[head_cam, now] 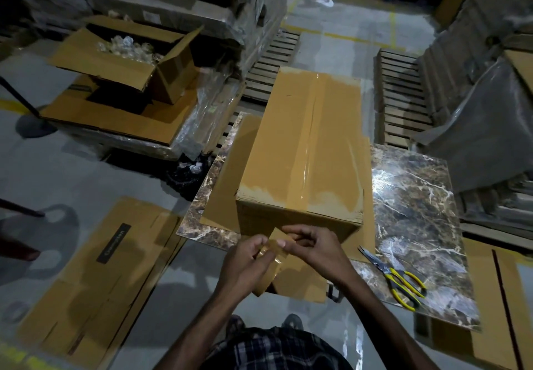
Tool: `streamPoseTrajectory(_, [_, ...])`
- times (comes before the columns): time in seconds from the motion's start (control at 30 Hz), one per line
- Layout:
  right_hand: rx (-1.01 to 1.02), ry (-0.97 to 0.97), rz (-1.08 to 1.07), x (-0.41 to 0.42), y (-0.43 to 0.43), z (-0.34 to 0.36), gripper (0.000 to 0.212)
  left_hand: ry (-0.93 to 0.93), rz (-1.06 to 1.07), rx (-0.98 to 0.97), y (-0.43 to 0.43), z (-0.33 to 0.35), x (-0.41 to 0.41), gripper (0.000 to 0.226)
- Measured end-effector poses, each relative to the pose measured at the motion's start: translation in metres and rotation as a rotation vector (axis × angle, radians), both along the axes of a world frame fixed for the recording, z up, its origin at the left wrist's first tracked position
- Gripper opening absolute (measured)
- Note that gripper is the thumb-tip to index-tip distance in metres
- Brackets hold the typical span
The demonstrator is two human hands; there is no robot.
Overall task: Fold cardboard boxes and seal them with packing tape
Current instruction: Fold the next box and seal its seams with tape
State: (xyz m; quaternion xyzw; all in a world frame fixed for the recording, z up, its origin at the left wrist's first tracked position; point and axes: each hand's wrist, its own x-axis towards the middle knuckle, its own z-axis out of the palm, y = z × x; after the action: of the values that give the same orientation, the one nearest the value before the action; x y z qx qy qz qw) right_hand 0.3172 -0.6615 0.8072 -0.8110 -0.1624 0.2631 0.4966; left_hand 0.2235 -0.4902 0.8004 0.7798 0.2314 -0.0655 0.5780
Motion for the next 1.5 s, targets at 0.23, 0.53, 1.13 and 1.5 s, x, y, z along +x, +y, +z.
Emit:
streamPoseTrajectory(0.23, [0.036,-0.052,-0.04,-0.003,0.017,0.001,0.023,0.02,-0.171,0.258,0.011,0.012,0.015,0.016])
streamPoseTrajectory(0.53, [0.094,0.001,-0.181,-0.004,0.027,0.014,0.011,0.011,-0.341,0.23,0.043,0.023,0.033,0.03])
streamPoseTrajectory(1.13, [0.395,0.29,-0.792,0.015,-0.062,0.035,0.031,-0.132,-0.473,0.358,0.147,0.051,0.078,0.059])
streamPoseTrajectory(1.5, [0.372,0.278,-0.828,0.043,-0.115,0.021,0.098,-0.12,-0.535,0.347,0.199,0.054,0.112,0.048])
